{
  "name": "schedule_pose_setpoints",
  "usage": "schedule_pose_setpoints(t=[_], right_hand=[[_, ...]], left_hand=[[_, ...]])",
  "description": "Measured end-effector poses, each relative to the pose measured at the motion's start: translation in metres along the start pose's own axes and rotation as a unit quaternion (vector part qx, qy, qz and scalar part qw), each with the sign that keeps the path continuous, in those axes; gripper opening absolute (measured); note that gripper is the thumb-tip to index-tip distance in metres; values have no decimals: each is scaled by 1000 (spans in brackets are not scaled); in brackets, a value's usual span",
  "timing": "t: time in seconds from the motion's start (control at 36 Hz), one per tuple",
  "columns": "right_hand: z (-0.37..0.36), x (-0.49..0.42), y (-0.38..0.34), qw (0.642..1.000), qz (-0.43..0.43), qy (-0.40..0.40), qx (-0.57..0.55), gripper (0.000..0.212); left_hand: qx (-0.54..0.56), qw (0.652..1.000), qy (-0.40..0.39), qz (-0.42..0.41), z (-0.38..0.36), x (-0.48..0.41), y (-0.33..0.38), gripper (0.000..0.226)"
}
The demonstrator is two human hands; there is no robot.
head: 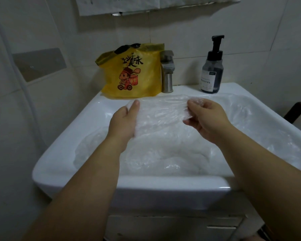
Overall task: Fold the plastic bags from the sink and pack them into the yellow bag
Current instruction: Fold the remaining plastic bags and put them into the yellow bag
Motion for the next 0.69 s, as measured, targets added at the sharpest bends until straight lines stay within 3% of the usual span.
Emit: schedule_pose_setpoints(t=[0.08, 0.19, 0.28, 0.36, 0.47, 0.58, 0.69], right_hand=[[1, -1, 1, 1000, -9, 6, -23, 10], [3, -2, 2, 996, -23, 11, -87, 15], [3, -3, 4, 990, -35, 18, -133, 23], [3, -3, 4, 990, -41, 23, -133, 23], [4, -3, 3, 994, -45, 10, -99, 9], [-8, 3, 4, 991, -77, -91, -68, 13], [-19, 11, 12, 976, -122, -181, -11, 17]], left_hand=[[89, 993, -44, 65, -1, 0, -3, 36], [250, 937, -226, 93, -13, 11, 2, 32], [250, 918, -294, 90, -21, 15, 0, 42], [207, 938, -268, 75, -20, 12, -2, 32], [248, 951, -169, 80, -6, -1, -3, 11], [354, 922, -128, 96, 4, -11, -8, 27], [420, 888, -160, 94, 0, -10, -3, 34]])
Point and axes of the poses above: each hand's wrist, its own x-axis away from the middle knuckle, its own z-axis out of the back of the hand, y = z × x, the point moved 6 cm from there along -x, towards the middle knuckle, and after that the axes turned 11 degrees about z, right-handed, at the moved point
